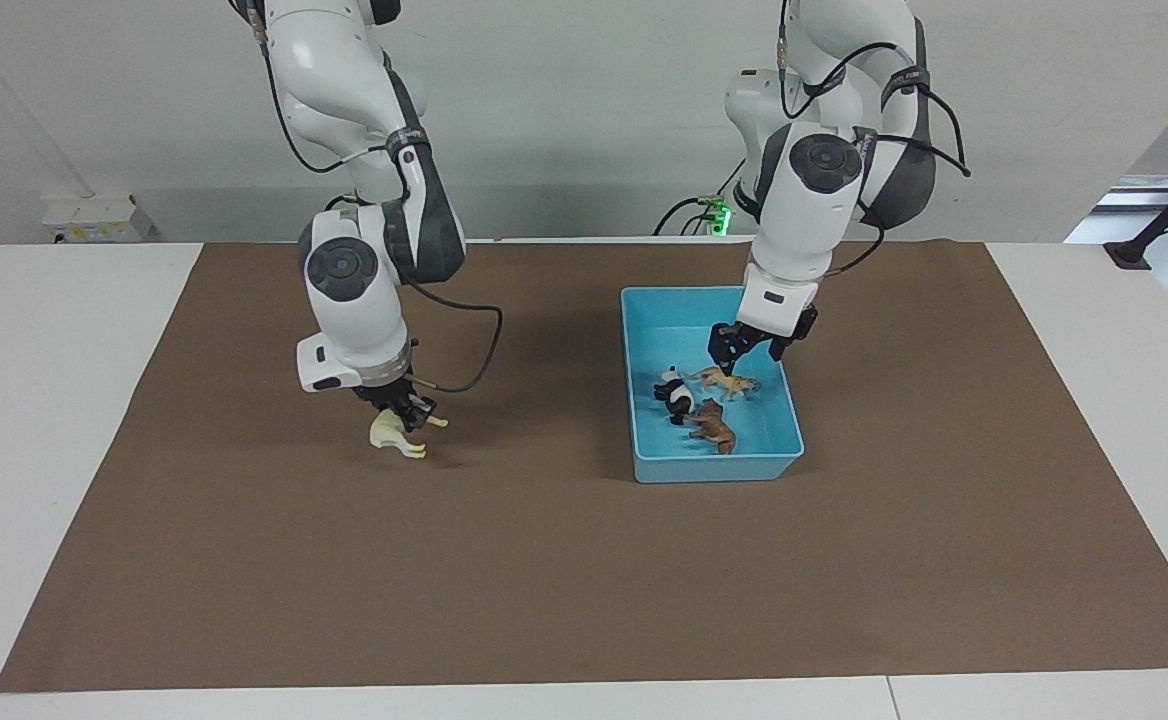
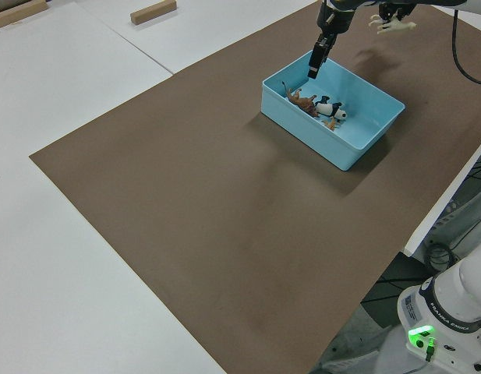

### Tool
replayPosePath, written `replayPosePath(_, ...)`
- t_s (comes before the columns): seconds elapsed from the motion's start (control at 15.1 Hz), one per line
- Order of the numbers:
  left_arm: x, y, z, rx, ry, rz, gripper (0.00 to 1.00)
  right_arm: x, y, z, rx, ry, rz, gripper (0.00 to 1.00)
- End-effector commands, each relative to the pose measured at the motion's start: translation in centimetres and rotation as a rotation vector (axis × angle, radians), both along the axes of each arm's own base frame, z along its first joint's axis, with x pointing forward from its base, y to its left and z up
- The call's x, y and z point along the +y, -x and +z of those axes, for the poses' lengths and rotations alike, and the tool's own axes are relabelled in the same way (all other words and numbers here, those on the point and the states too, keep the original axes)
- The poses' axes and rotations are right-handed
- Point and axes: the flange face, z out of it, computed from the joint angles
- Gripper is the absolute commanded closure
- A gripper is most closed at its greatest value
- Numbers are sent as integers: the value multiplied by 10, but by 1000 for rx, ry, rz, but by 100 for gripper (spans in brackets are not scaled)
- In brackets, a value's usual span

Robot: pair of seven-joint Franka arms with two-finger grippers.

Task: Put all toys into storage box

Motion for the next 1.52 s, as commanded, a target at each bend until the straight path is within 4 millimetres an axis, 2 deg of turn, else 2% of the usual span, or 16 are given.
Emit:
replayPosePath(0.0, 58, -17, 47, -17, -13, -83, 0, 26, -5, 84, 15, -5, 52, 100)
replayPosePath(0.07, 85, -26, 59, -30, -15, -122, 0, 54, 0, 110, 9, -8, 80, 100)
replayPosePath(0.2, 146, -36, 79, -31, -25, -183, 0, 115, 9, 134, -11, -8, 95, 100)
replayPosePath(0.27, 168, -37, 89, -21, -29, -217, 0, 156, 17, 143, -35, -37, 77, 100)
replayPosePath(0.33, 189, -36, 95, -6, -31, -226, 0, 188, 23, 154, -65, -68, 61, 100)
replayPosePath(0.4, 202, -32, 105, -4, -31, -221, 0, 217, 30, 165, -103, -111, 57, 100)
replayPosePath(0.53, 206, -25, 116, -7, -31, -215, 0, 281, 53, 172, -167, -210, 57, 100)
replayPosePath(0.6, 203, -17, 122, 13, -29, -218, 0, 318, 69, 165, -199, -237, 84, 100)
replayPosePath(0.66, 202, -8, 125, 30, -29, -219, 0, 346, 81, 152, -213, -243, 114, 100)
replayPosePath(0.86, 199, 18, 112, 56, -25, -230, 0, 401, 100, 93, -210, -225, 185, 100)
replayPosePath(0.93, 199, 16, 112, 41, -26, -235, 0, 415, 107, 84, -236, -237, 208, 100)
replayPosePath(0.99, 201, 12, 115, 22, -28, -236, 0, 413, 105, 80, -239, -236, 205, 100)
replayPosePath(1.06, 202, 10, 122, 19, -28, -241, 0, 414, 108, 79, -227, -234, 204, 21)
replayPosePath(1.13, 204, 8, 126, 38, -27, -239, 0, 415, 110, 79, -222, -234, 196, 0)
replayPosePath(1.33, 206, 7, 132, 59, -25, -236, 0, 414, 110, 79, -214, -231, 150, 0)
replayPosePath(1.46, 206, 7, 131, 66, -25, -240, 0, 405, 107, 78, -182, -196, 133, 0)
